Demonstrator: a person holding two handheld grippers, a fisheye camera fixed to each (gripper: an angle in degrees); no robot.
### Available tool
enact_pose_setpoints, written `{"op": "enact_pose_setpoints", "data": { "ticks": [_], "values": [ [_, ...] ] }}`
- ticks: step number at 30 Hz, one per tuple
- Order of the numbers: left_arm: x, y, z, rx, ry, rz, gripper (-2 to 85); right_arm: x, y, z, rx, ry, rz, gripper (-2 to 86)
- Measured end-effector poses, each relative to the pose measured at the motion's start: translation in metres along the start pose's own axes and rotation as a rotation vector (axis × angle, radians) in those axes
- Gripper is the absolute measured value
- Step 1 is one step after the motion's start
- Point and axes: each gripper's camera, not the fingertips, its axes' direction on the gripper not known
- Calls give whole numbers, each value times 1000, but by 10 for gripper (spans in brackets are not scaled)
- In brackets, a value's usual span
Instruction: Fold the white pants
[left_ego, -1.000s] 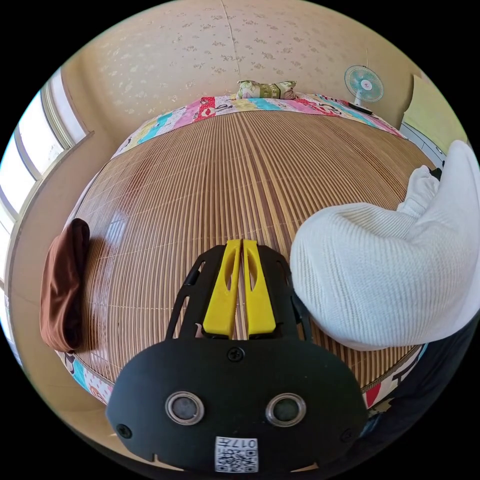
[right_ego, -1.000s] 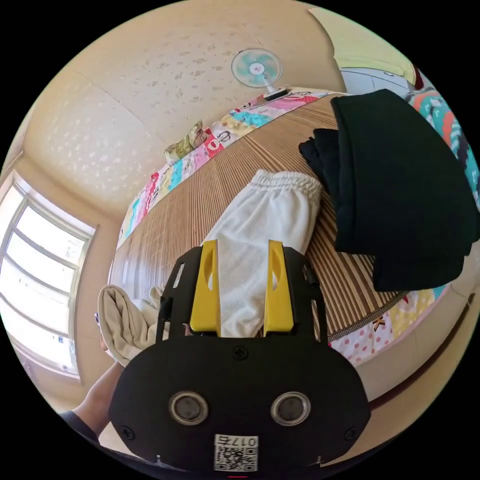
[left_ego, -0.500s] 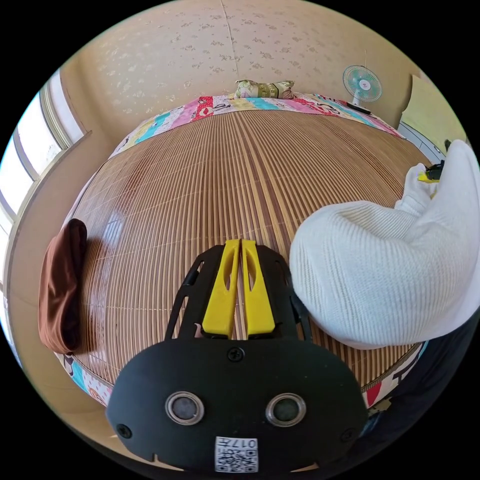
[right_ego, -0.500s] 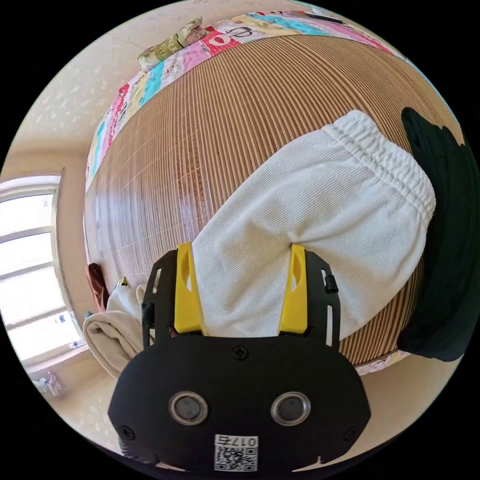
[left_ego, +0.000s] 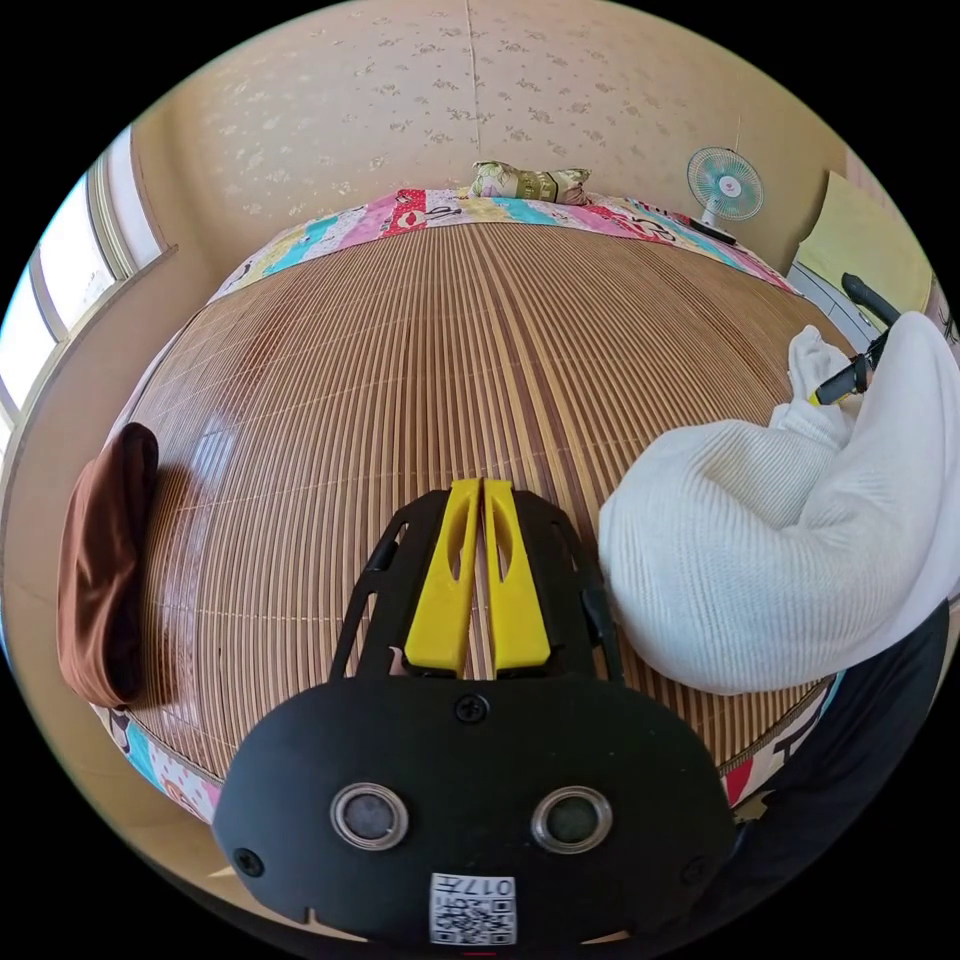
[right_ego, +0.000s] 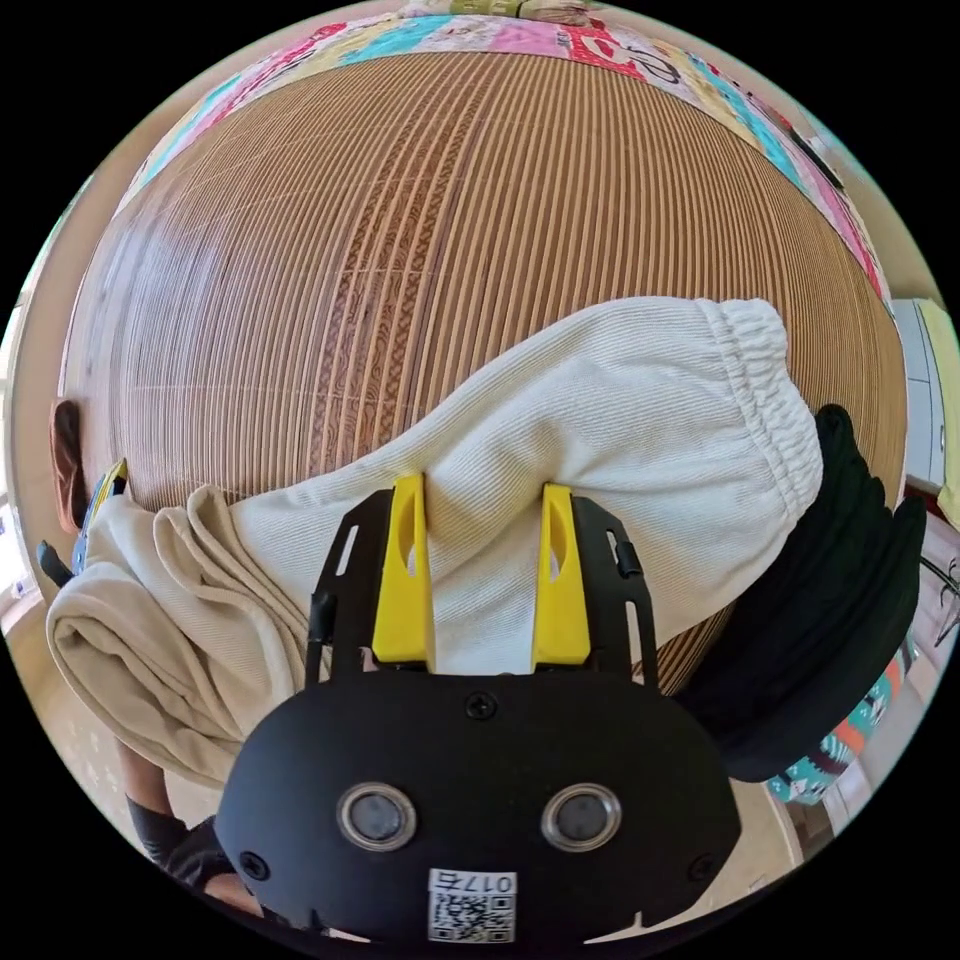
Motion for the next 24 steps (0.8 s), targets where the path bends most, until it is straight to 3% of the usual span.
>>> {"op": "enact_pose_setpoints", "data": {
  "ticks": [5,12,17,24],
  "values": [
    [-5,-9,-3,1,8,-4,-9,-54,13,-1,122,53,-122,120],
    [-23,-24,-7,3,55,-34,-7,-151,16,2,82,24,-418,105],
    [-57,-32,-6,-1,206,-116,-7,-263,15,22,-68,334,-658,95],
    [-77,-41,-12,-7,256,-182,-9,-302,12,46,-177,475,-630,89]
  ]
}}
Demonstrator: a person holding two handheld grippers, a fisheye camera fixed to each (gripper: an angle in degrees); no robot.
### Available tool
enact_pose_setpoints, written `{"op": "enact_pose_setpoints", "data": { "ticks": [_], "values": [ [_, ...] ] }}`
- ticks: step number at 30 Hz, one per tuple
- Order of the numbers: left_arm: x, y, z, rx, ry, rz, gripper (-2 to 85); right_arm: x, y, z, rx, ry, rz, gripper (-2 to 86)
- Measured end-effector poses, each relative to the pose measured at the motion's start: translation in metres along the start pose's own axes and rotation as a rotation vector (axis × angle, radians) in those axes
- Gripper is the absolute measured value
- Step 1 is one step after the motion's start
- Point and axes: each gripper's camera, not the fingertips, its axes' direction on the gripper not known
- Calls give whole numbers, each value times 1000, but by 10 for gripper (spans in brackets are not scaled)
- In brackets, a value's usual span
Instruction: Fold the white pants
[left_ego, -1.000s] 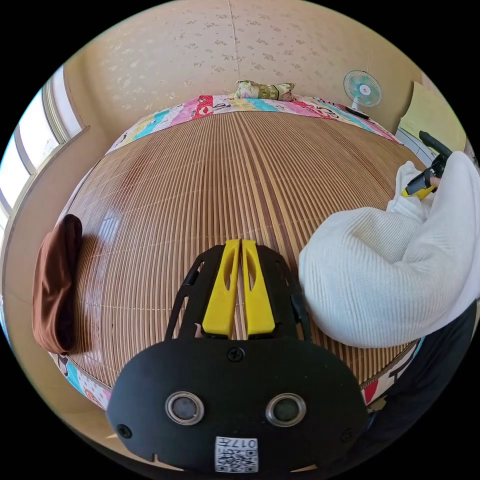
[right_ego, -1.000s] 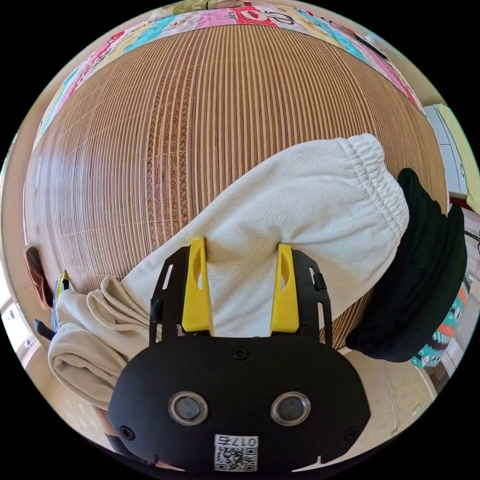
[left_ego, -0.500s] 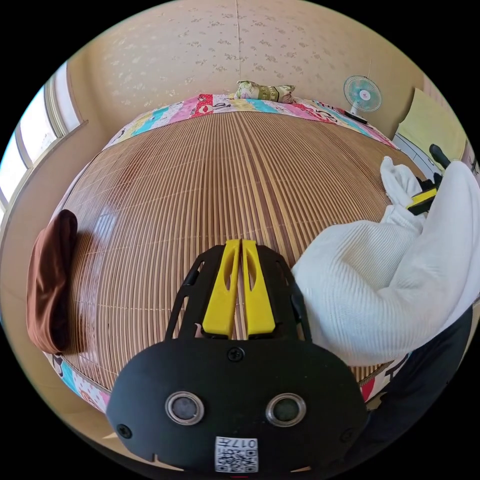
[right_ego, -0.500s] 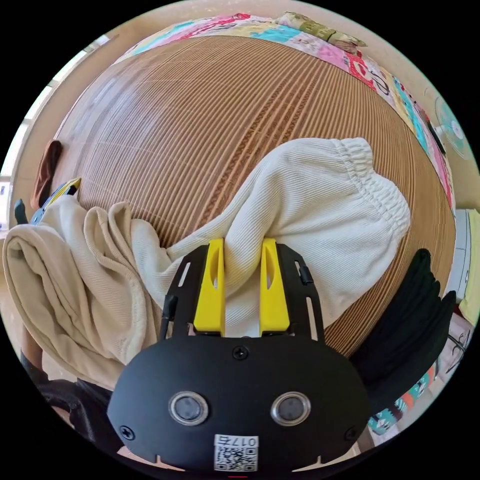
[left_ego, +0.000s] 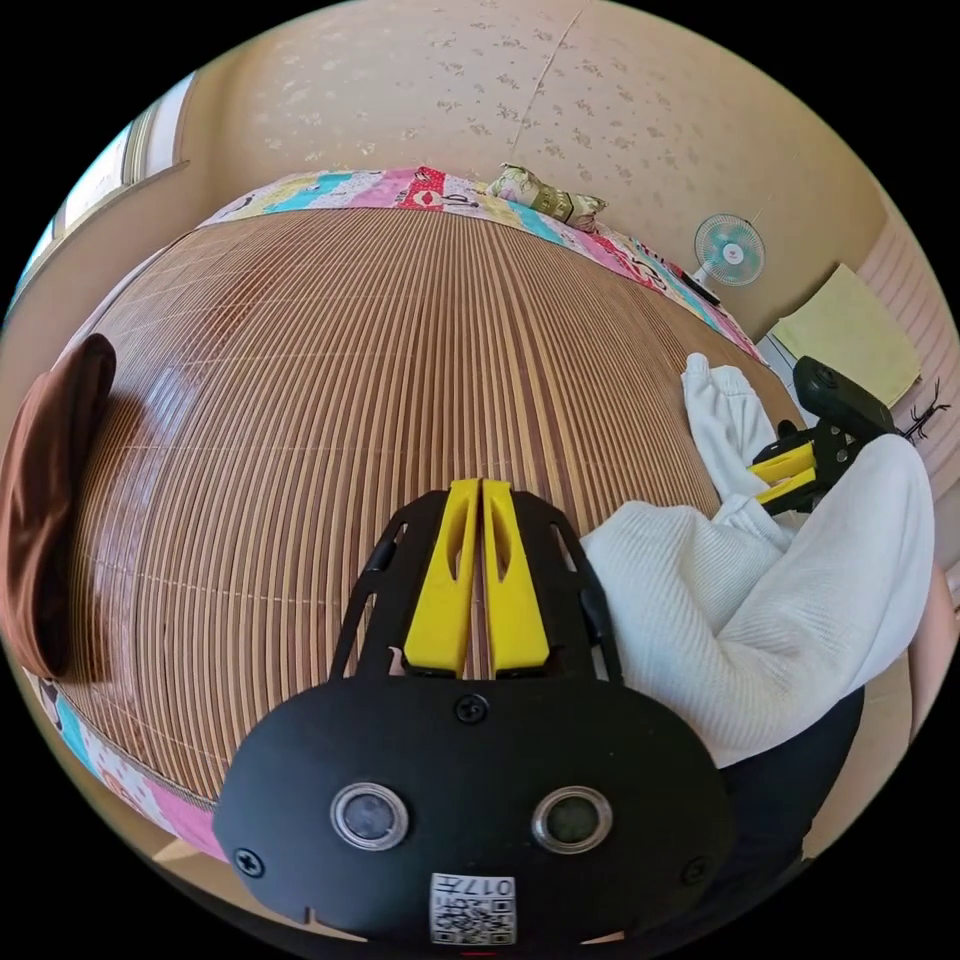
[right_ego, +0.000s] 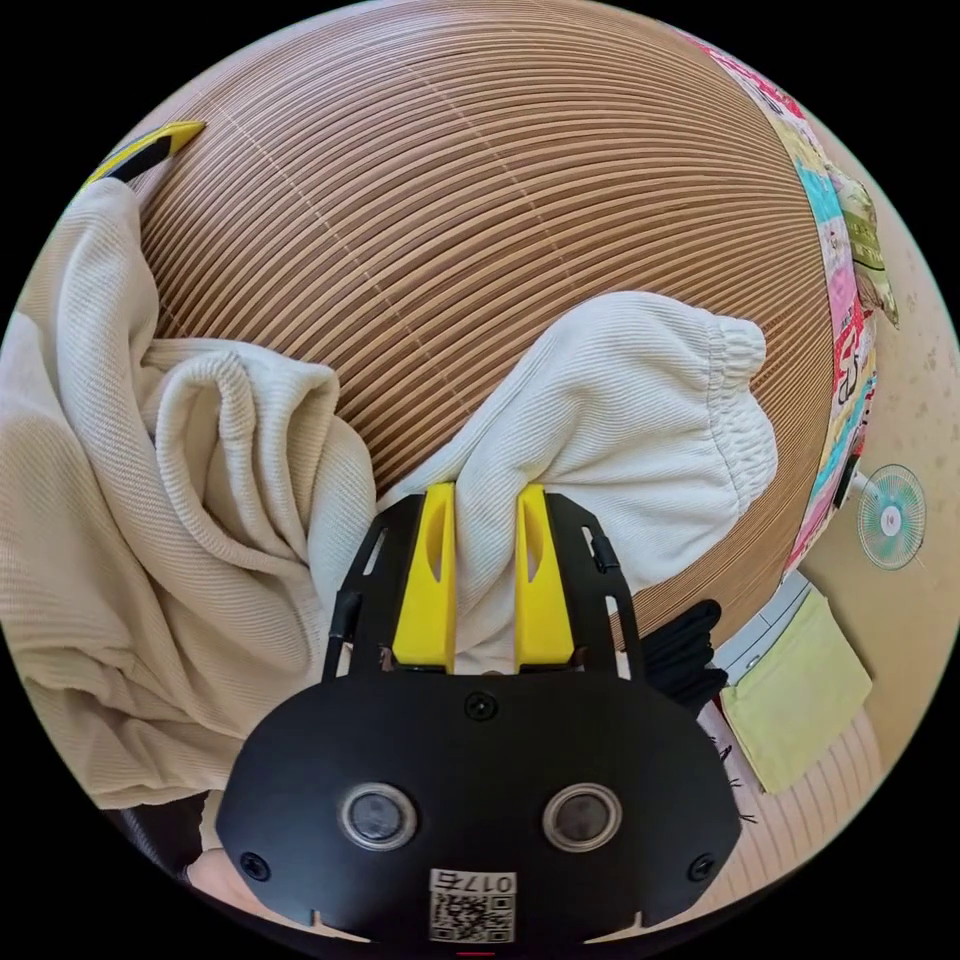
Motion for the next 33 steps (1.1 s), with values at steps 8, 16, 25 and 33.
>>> {"op": "enact_pose_setpoints", "data": {
  "ticks": [8,16,25,33],
  "values": [
    [-24,60,-46,-8,210,-125,-10,-35,63,18,286,-39,162,85],
    [-11,165,-102,-91,572,-15,-10,-100,160,40,557,-238,34,104],
    [127,206,-134,-162,643,335,-10,-168,169,11,614,61,507,177],
    [84,175,-140,-152,684,123,-5,-96,195,102,482,-413,590,76]
  ]
}}
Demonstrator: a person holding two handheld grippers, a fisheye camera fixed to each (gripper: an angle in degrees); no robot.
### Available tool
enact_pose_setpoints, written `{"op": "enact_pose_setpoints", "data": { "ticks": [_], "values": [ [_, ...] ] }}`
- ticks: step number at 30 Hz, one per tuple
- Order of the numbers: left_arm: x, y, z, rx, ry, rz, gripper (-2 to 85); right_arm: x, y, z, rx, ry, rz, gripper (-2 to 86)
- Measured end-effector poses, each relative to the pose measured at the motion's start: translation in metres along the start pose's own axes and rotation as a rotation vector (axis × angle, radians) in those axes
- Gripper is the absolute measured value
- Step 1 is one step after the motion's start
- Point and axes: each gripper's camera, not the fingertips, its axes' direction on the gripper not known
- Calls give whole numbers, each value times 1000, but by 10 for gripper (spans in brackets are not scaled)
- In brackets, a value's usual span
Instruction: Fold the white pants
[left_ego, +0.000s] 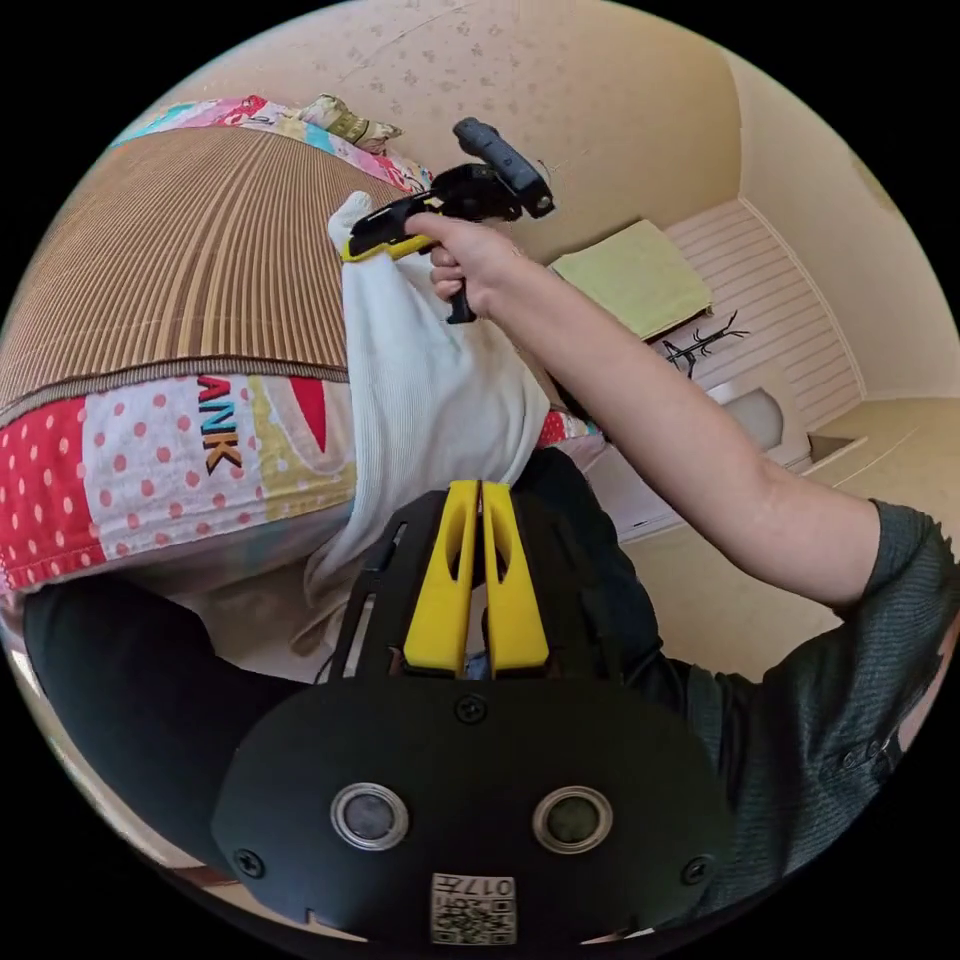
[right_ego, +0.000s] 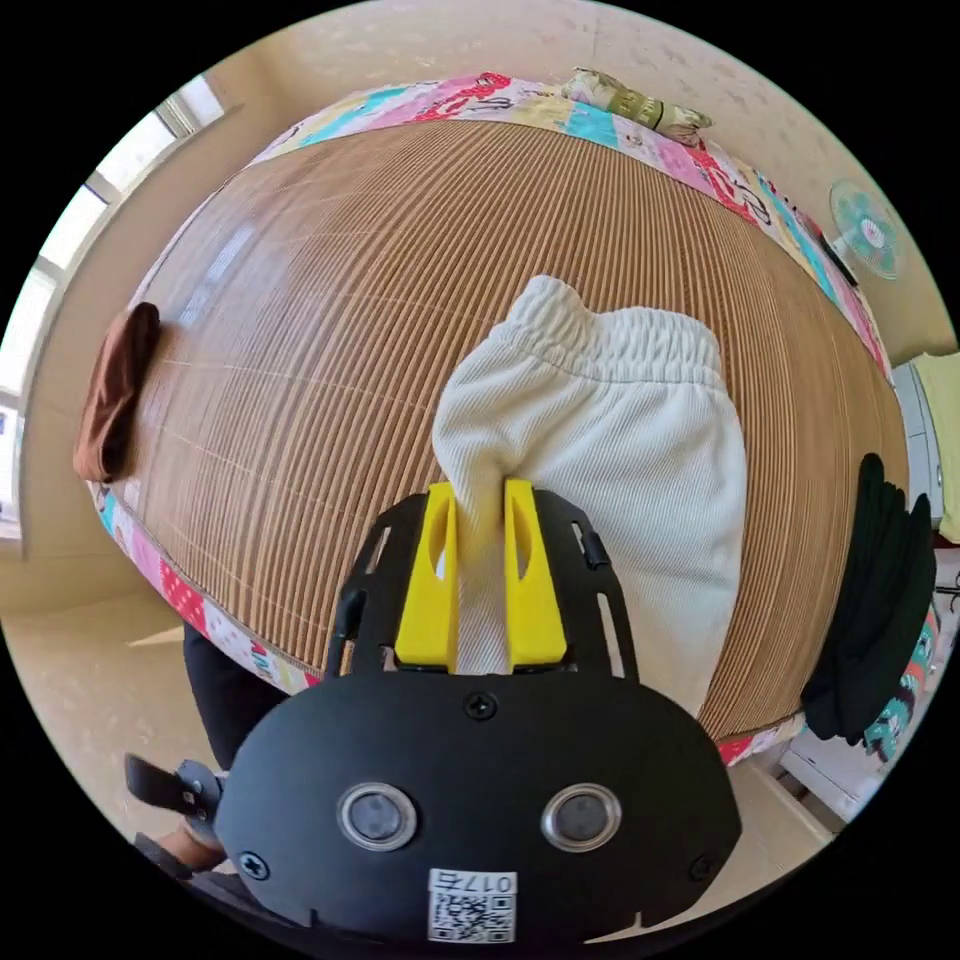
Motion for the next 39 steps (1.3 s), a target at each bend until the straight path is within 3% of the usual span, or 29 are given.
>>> {"op": "enact_pose_setpoints", "data": {
  "ticks": [4,6,8,10,14,18,19,22,24,27,31,33,35,37,39],
  "values": [
    [-22,-13,-37,142,54,-57,52,76,69,-42,131,-571,-178,57],
    [-40,-24,-60,244,27,-142,155,114,111,-60,237,-849,-240,53],
    [-53,-37,-68,271,40,-187,194,155,166,-80,353,-1095,-316,49],
    [-59,-52,-70,298,73,-191,237,170,203,-95,406,-1186,-395,47],
    [-42,-86,-56,338,425,-87,258,187,271,-136,498,-1287,-528,44],
    [-4,-87,-56,526,888,-58,300,212,312,-176,561,-1268,-608,43],
    [2,-86,-58,537,905,-61,303,221,325,-189,579,-1253,-635,43],
    [40,-84,-65,507,750,-60,197,238,351,-215,618,-1285,-705,41],
    [71,-81,-77,482,484,-62,58,250,363,-226,650,-1311,-670,40],
    [102,-77,-123,570,452,72,45,297,391,-254,787,-1371,-595,36],
    [180,-97,-187,598,380,327,41,347,426,-330,939,-1390,-668,32],
    [263,-127,-216,614,199,493,40,349,434,-377,992,-1270,-647,33],
    [311,-178,-228,620,89,532,42,357,411,-441,1032,-1028,-522,35],
    [345,-276,-235,580,32,549,46,368,353,-492,1086,-778,-436,42],
    [370,-441,-238,560,-95,506,93,388,263,-537,1106,-585,-326,55]
  ]
}}
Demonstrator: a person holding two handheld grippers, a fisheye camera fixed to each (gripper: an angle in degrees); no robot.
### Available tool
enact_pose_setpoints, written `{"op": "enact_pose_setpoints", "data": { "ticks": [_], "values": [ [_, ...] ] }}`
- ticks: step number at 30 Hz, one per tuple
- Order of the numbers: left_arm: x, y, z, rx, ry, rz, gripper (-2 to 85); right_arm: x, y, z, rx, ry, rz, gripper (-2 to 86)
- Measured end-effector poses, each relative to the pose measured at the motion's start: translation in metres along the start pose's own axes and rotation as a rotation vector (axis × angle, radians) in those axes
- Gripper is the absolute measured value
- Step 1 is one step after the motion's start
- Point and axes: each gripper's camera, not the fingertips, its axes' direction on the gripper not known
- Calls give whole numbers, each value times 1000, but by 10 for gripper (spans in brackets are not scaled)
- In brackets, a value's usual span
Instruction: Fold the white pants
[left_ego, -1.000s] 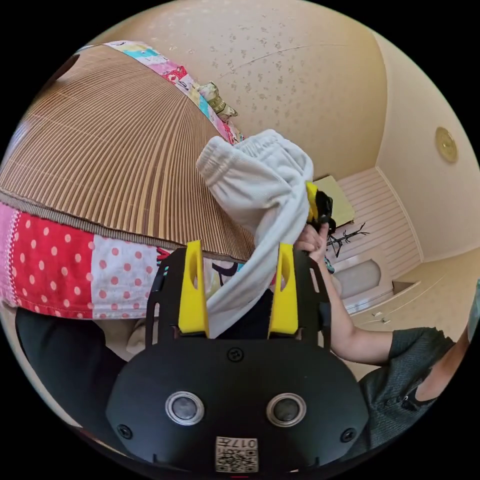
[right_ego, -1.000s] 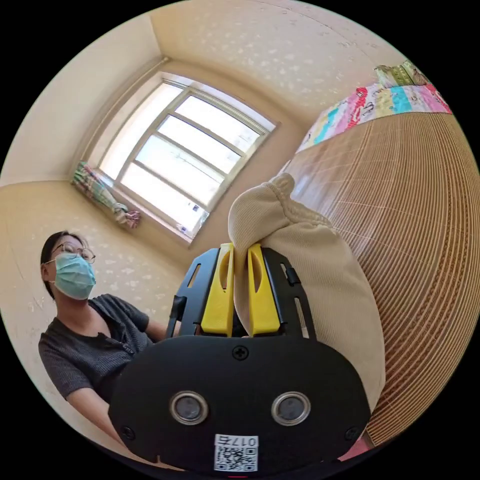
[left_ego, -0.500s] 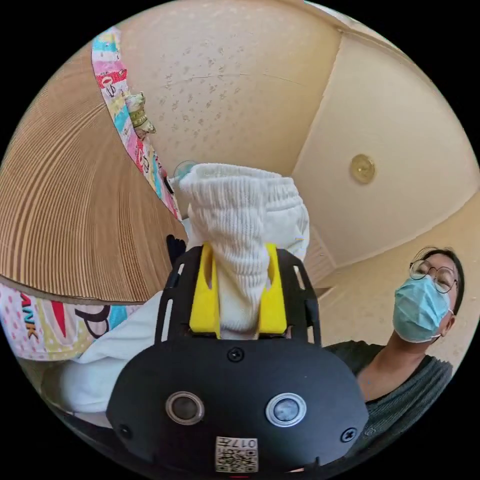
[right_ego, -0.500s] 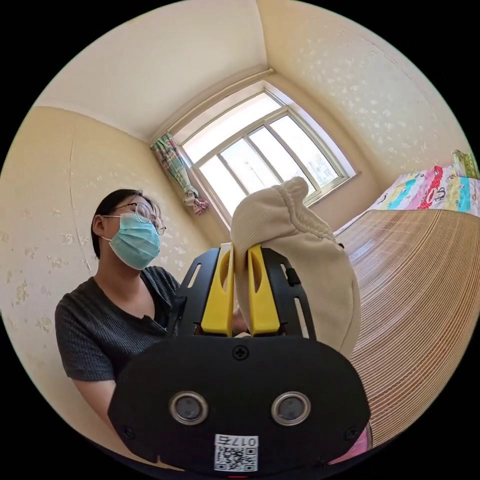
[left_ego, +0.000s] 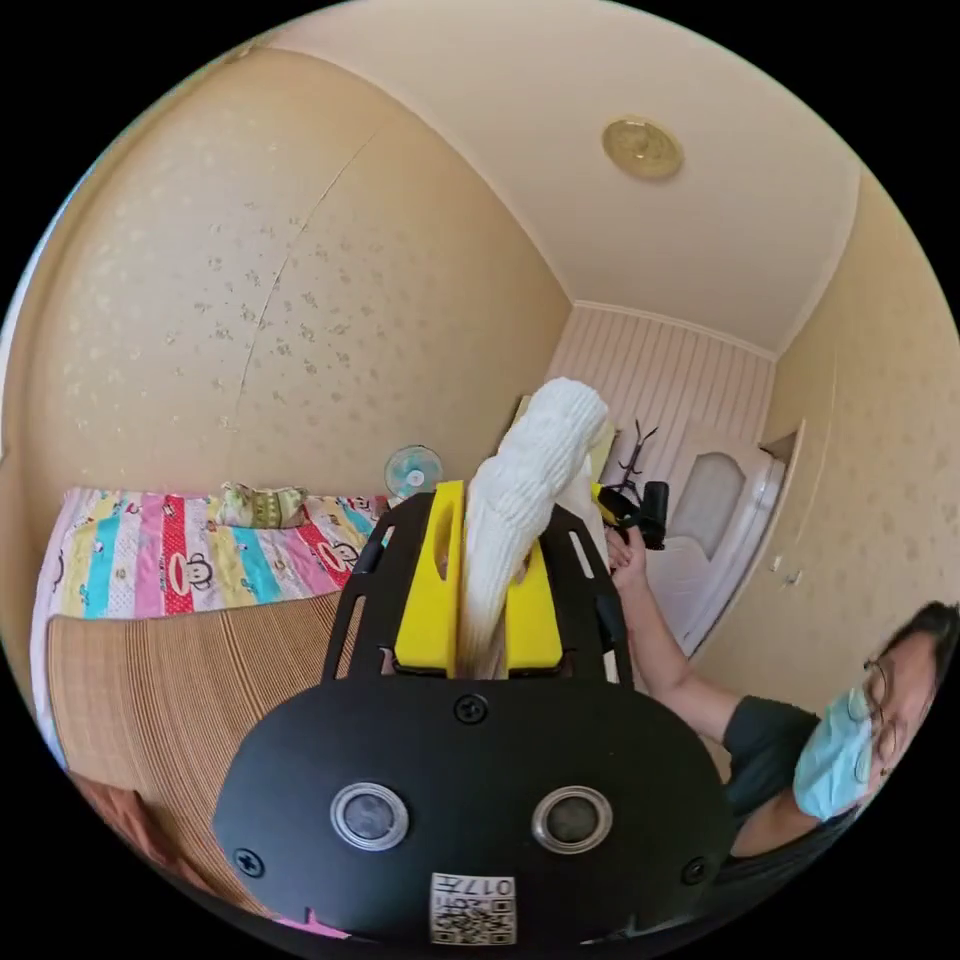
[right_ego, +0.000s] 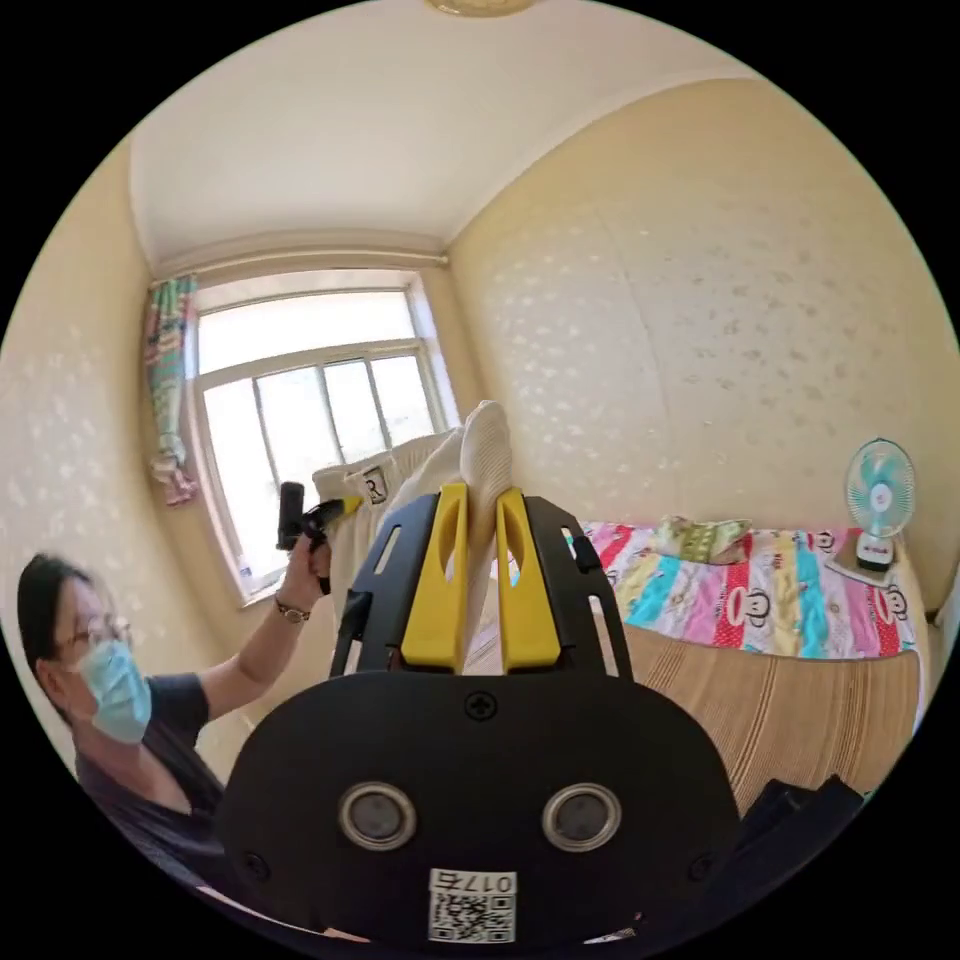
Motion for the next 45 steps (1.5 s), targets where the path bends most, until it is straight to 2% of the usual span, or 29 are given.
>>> {"op": "enact_pose_setpoints", "data": {
  "ticks": [1,2,4,5,6,7,8,9,11,13,15,17,19,21,22,23,25,27,31,32,33,36,40,41,43,45],
  "values": [
    [-15,-26,15,12,-62,-20,103,44,-42,22,25,78,95,66],
    [-47,-58,37,16,-206,-114,128,82,-60,33,88,159,256,79],
    [-85,-67,61,-52,-324,-295,164,104,-58,38,199,318,434,97],
    [-101,-59,77,-94,-350,-363,173,104,-50,48,237,407,440,104],
    [-110,-43,100,-137,-348,-338,162,103,-46,57,230,439,412,107],
    [-114,-32,115,-177,-334,-293,157,104,-37,83,145,485,340,114],
    [-120,-1,147,-282,-313,-180,134,109,-20,118,-6,515,273,120],
    [-130,41,181,-402,-331,-97,121,114,-7,136,-80,525,246,123],
    [-153,120,228,-578,-387,-55,123,147,67,195,-293,544,241,131],
    [-181,205,265,-699,-380,-110,139,184,136,230,-425,517,315,143],
    [-213,321,306,-844,-256,-245,146,221,211,263,-576,491,417,159],
    [-223,398,330,-944,-199,-304,141,251,316,296,-749,516,509,173],
    [-223,459,343,-1008,-219,-318,143,258,384,308,-830,519,565,174],
    [-221,514,346,-1011,-225,-340,148,253,435,317,-847,375,634,162],
    [-219,519,343,-976,-238,-338,144,247,459,323,-837,250,672,149],
    [-214,525,333,-894,-278,-324,136,240,471,328,-840,210,673,136],
    [-213,533,329,-875,-291,-328,131,231,471,334,-901,272,594,54],
    [-209,537,321,-884,-270,-302,127,236,460,332,-926,201,589,43],
    [-194,538,271,-725,-245,-288,130,265,405,217,-451,-264,711,29],
    [-190,543,253,-678,-202,-324,135,270,400,172,-319,-353,702,27],
    [-185,551,238,-654,-130,-355,147,272,400,150,-268,-374,689,27],
    [-162,578,202,-596,-70,-408,158,279,426,47,-166,-306,674,28],
    [-122,607,174,-589,-79,-390,156,299,508,-37,-348,56,839,40],
    [-110,613,171,-624,-117,-362,158,307,533,-48,-402,169,895,46],
    [-99,622,158,-642,-247,-356,168,319,567,-56,-444,250,1009,62],
    [-97,631,124,-546,-397,-392,176,316,583,-58,-421,242,1005,84]
  ]
}}
